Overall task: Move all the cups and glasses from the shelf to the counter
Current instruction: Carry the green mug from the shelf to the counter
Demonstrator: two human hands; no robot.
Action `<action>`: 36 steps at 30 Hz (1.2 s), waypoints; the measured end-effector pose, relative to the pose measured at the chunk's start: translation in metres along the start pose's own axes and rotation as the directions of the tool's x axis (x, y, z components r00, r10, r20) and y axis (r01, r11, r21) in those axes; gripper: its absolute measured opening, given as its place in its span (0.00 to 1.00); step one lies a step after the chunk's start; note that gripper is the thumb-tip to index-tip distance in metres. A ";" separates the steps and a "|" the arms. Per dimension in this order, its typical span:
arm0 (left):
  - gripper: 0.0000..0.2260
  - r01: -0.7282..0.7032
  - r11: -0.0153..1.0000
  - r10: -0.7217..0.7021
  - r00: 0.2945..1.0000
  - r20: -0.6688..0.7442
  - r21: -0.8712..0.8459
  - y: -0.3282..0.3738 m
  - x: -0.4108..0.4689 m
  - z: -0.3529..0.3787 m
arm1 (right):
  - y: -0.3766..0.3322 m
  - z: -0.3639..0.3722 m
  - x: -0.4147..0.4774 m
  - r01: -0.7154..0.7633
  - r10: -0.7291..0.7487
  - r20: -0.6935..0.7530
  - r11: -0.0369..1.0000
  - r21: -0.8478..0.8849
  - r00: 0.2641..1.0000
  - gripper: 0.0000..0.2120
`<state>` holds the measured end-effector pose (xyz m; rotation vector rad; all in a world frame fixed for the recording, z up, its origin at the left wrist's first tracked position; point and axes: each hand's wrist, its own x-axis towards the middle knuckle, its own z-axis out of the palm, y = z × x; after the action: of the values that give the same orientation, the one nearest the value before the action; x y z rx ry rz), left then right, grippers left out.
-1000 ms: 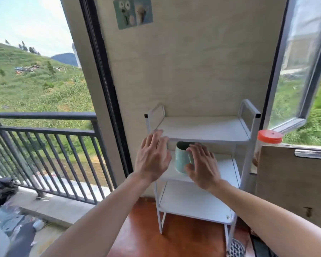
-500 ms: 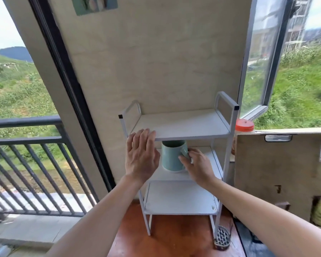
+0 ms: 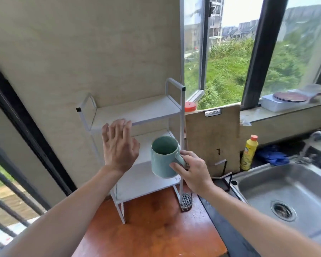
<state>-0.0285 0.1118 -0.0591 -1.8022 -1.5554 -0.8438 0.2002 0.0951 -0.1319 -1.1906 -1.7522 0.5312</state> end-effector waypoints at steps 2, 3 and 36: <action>0.20 -0.042 0.997 0.044 0.999 0.017 -0.069 0.023 -0.003 -0.002 | 0.009 -0.024 -0.022 -0.004 0.001 -0.052 0.999 -0.052 0.999 0.10; 0.19 -0.076 0.992 0.079 0.996 0.030 -0.104 0.036 -0.005 -0.001 | 0.015 -0.037 -0.032 -0.022 0.016 -0.067 0.997 -0.080 0.998 0.11; 0.08 -0.555 0.187 0.878 0.465 -0.116 -0.811 0.868 -0.175 -0.061 | 0.181 -0.613 -0.560 -0.891 0.321 -0.919 0.450 -0.065 0.229 0.26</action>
<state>0.8078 -0.1523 -0.1933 -3.1084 -0.1147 -0.6603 0.8795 -0.4073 -0.2230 -2.2372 -0.4156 -0.2359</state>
